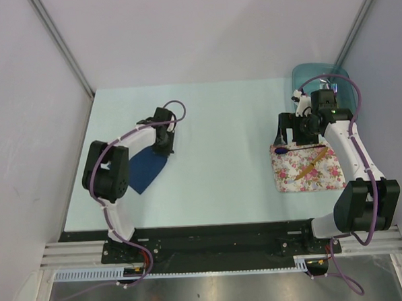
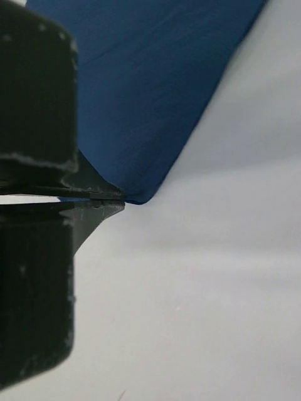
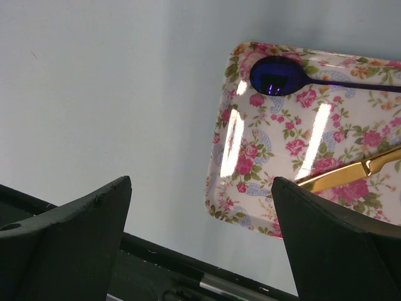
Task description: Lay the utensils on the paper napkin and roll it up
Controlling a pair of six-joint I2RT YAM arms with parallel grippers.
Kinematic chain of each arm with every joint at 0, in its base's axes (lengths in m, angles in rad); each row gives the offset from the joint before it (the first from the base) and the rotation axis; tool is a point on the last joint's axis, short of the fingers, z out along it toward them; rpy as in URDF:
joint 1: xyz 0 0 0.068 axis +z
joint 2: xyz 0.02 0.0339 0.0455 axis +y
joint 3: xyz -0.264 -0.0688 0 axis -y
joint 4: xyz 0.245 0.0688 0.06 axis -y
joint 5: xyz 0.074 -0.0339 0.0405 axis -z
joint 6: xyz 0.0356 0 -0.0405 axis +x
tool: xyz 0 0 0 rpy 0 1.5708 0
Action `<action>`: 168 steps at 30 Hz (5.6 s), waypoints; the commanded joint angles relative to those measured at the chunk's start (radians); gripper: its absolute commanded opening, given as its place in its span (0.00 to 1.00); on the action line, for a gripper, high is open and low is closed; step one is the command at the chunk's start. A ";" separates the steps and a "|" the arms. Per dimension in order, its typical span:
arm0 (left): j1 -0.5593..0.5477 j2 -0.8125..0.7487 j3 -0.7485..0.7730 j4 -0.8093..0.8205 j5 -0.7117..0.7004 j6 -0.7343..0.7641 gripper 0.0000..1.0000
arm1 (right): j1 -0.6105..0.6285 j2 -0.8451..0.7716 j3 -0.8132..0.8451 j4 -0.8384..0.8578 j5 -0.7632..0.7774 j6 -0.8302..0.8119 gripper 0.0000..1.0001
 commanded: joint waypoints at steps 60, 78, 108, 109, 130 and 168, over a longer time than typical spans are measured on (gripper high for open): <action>-0.185 -0.629 -0.128 0.239 0.447 -0.013 1.00 | -0.191 -0.020 0.147 -0.350 -0.060 -0.944 1.00; -0.110 -0.800 -0.257 0.231 0.787 0.108 0.97 | -0.291 0.227 0.061 -0.237 0.158 -2.240 0.85; 0.051 -0.729 -0.340 0.320 0.930 -0.007 0.94 | -0.299 0.377 -0.152 0.081 0.147 -2.515 0.55; 0.053 -0.728 -0.338 0.316 0.924 -0.007 0.94 | -0.297 0.380 -0.163 0.081 0.147 -2.518 0.55; 0.064 -0.726 -0.289 0.291 0.855 -0.016 0.94 | -0.294 0.244 -0.158 -0.156 0.123 -2.525 0.00; 0.064 -0.714 -0.357 0.331 0.855 -0.098 0.89 | -0.202 0.278 0.202 -0.442 -0.164 -1.463 0.00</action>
